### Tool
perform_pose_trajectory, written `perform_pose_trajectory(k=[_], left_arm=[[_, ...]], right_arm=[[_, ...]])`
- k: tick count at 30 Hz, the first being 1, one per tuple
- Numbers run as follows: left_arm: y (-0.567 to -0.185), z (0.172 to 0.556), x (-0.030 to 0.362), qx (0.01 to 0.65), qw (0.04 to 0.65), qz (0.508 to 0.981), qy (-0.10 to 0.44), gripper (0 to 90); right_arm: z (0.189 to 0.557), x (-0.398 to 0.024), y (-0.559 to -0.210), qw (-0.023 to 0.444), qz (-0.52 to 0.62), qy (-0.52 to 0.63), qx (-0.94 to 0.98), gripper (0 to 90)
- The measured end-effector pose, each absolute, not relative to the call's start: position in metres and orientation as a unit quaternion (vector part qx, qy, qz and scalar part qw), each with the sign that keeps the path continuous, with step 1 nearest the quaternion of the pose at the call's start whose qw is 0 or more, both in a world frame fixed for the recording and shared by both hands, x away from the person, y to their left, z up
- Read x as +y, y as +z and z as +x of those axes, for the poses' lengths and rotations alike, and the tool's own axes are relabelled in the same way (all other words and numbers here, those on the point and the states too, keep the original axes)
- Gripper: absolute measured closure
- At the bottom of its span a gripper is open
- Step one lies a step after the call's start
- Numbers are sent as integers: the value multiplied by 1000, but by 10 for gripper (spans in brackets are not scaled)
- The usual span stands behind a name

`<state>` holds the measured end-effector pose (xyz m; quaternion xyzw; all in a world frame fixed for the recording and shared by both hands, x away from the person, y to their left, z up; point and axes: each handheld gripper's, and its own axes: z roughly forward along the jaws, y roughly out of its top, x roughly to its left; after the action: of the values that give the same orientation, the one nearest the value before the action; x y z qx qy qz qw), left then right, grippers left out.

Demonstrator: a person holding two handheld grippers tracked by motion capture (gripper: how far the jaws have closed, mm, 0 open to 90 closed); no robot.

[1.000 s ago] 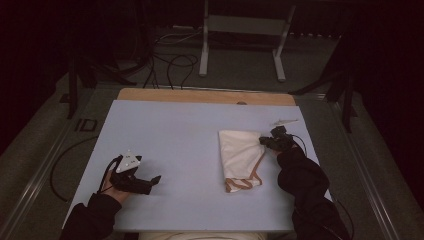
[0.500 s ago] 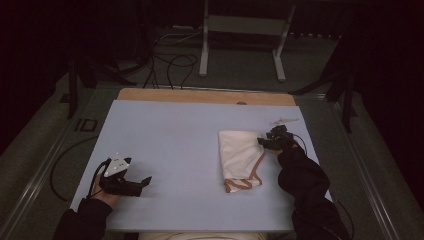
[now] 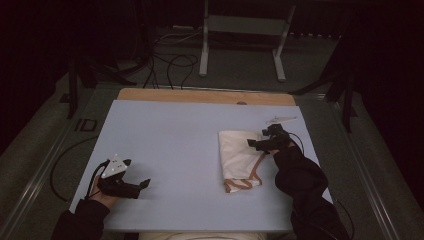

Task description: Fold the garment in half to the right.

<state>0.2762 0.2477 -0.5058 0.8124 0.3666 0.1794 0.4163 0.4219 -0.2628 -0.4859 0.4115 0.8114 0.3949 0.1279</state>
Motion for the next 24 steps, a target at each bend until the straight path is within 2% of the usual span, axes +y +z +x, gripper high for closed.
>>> perform_pose_trajectory(k=[14, 24], left_arm=[[-506, 275, 246, 351, 428, 817, 164, 0], [-505, 276, 248, 344, 432, 819, 156, 0]], right_arm=[[424, -220, -471, 118, 367, 394, 834, 122], [415, -216, -455, 105, 352, 392, 844, 102]])
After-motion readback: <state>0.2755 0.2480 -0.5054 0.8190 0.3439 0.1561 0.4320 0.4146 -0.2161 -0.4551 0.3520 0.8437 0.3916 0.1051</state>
